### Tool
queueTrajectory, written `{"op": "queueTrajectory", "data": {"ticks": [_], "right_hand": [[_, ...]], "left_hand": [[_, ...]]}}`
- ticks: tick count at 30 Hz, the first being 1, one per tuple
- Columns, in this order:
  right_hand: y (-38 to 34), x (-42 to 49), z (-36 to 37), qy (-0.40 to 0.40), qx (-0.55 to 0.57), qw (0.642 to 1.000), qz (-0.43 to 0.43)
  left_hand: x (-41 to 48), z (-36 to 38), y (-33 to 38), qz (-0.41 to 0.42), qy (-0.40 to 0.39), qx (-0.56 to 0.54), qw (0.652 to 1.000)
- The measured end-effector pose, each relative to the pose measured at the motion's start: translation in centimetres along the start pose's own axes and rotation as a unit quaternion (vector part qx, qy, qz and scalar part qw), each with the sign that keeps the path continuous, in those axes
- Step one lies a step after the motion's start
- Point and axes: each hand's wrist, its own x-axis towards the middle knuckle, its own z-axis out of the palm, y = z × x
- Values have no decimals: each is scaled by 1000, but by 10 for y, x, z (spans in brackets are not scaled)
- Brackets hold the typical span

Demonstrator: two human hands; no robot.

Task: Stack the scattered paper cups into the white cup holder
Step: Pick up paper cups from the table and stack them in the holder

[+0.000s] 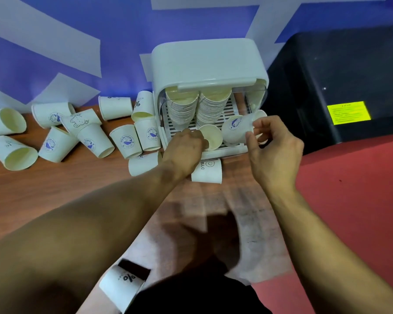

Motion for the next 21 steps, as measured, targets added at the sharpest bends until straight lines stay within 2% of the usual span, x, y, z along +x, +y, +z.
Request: {"op": "queueTrajectory", "data": {"ticks": [4,10,14,21], "right_hand": [[3,9,16,-8,-18,999,-47],[6,13,45,-50,-43,986,-152],[6,11,67,-88,-59,975,-193],[6,-1,78,-78,-86,963,-243]], "left_hand": [[-5,-4,0,-25,90,-101,991],[-22,-17,-5,-99,197,-145,965],[-42,-20,-15,-148,199,-164,955],[-69,-14,-31,-205,172,-152,952]]}}
